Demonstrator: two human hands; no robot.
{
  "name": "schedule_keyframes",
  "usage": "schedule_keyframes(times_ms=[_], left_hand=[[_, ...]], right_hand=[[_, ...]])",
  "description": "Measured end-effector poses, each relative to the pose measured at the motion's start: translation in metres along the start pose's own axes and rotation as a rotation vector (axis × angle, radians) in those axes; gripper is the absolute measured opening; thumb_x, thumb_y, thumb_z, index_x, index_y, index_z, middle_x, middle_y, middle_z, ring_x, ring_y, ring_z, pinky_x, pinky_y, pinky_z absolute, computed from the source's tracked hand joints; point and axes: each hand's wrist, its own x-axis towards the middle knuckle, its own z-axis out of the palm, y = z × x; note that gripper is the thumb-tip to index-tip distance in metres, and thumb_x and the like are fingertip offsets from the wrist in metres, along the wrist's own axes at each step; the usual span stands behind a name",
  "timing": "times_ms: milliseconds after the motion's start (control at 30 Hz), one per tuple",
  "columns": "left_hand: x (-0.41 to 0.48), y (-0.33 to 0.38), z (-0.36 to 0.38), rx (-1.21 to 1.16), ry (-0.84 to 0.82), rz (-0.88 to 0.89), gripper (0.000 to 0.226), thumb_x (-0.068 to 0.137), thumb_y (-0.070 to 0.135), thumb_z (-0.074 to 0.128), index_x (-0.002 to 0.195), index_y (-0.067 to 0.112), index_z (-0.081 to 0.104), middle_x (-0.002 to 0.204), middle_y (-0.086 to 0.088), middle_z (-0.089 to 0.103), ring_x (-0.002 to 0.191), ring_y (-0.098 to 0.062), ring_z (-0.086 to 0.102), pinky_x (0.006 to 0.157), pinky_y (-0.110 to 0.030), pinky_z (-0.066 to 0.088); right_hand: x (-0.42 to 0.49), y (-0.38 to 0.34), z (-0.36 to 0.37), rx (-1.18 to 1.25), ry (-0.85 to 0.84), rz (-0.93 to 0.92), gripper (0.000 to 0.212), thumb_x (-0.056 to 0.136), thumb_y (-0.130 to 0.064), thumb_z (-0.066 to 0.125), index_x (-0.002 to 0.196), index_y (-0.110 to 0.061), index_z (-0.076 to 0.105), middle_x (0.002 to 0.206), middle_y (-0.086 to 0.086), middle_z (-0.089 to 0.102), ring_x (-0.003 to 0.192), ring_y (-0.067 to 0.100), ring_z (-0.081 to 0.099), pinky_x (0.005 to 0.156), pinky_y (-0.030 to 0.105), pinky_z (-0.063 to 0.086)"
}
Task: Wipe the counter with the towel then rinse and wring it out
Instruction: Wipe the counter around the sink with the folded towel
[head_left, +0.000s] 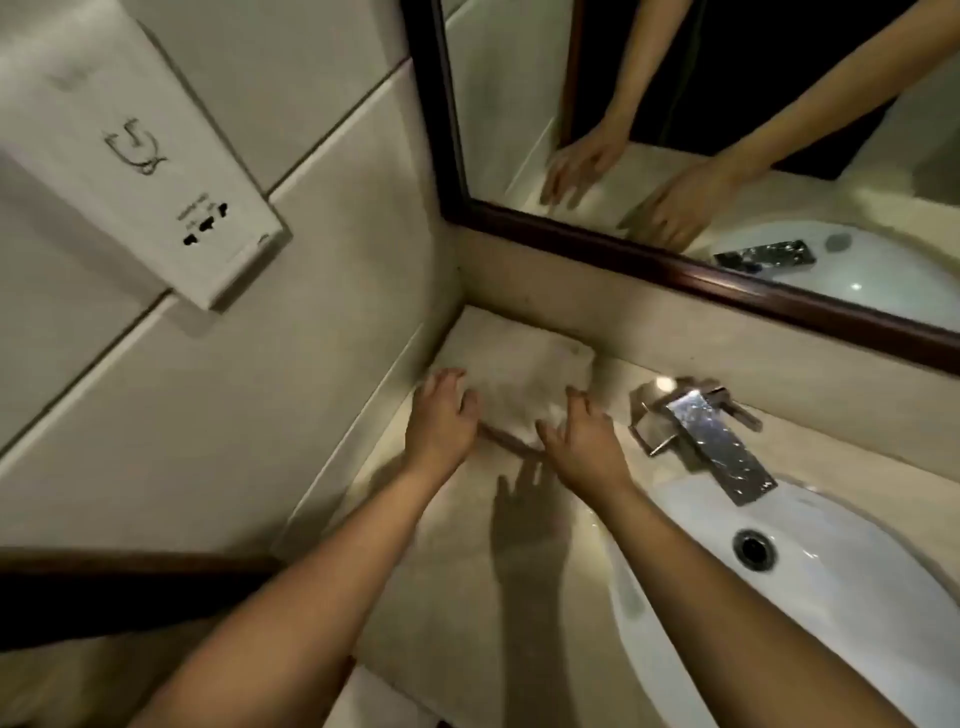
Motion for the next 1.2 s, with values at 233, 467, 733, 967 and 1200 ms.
schedule_keyframes(times_ms=[233, 467, 733, 967, 1200], left_hand=[[0.104, -0.019, 0.052, 0.259, -0.134, -0.098, 0.063, 0.106, 0.034, 0.048, 0.160, 0.008, 0.029, 0.165, -0.018, 0.033, 0.147, -0.039, 0.036, 0.116, -0.047, 0.031], [0.139, -0.026, 0.067, 0.323, -0.035, -0.054, 0.067, 0.101, 0.037, 0.056, 0.154, 0.000, 0.038, 0.146, -0.025, 0.054, 0.134, -0.043, 0.051, 0.111, -0.048, 0.039], [0.123, -0.026, 0.050, -0.073, -0.233, 0.174, 0.079, 0.095, 0.053, 0.059, 0.158, 0.012, 0.035, 0.153, -0.017, 0.052, 0.137, -0.035, 0.053, 0.115, -0.047, 0.043], [0.095, -0.042, 0.051, 0.259, -0.101, 0.286, 0.063, 0.101, 0.040, 0.057, 0.154, 0.010, 0.041, 0.146, -0.024, 0.051, 0.121, -0.045, 0.058, 0.097, -0.050, 0.051], [0.076, -0.038, 0.087, 0.511, -0.206, 0.470, 0.070, 0.102, 0.049, 0.011, 0.165, 0.020, 0.022, 0.174, -0.011, 0.013, 0.162, -0.029, 0.006, 0.129, -0.052, 0.006]], right_hand=[[0.100, 0.005, 0.027, 0.005, 0.108, 0.302, 0.068, 0.098, -0.046, 0.062, 0.141, 0.002, 0.041, 0.139, 0.026, 0.049, 0.129, 0.044, 0.045, 0.108, 0.043, 0.032], [0.121, -0.001, 0.016, 0.304, 0.133, 0.509, 0.071, 0.094, -0.042, 0.074, 0.146, -0.007, 0.041, 0.136, 0.019, 0.063, 0.128, 0.042, 0.057, 0.102, 0.043, 0.046], [0.052, 0.011, 0.009, 0.352, 0.344, 0.335, 0.035, 0.099, -0.024, 0.067, 0.120, -0.007, 0.044, 0.105, 0.017, 0.067, 0.097, 0.042, 0.065, 0.078, 0.046, 0.052], [0.045, 0.024, 0.017, 0.028, 0.332, 0.247, 0.059, 0.100, -0.038, 0.065, 0.143, -0.004, 0.042, 0.139, 0.023, 0.056, 0.129, 0.043, 0.054, 0.104, 0.052, 0.050], [0.065, 0.031, 0.062, -0.346, 0.132, -0.028, 0.069, 0.110, -0.051, 0.023, 0.167, -0.012, 0.014, 0.175, 0.013, 0.004, 0.162, 0.028, -0.005, 0.130, 0.054, -0.002]])
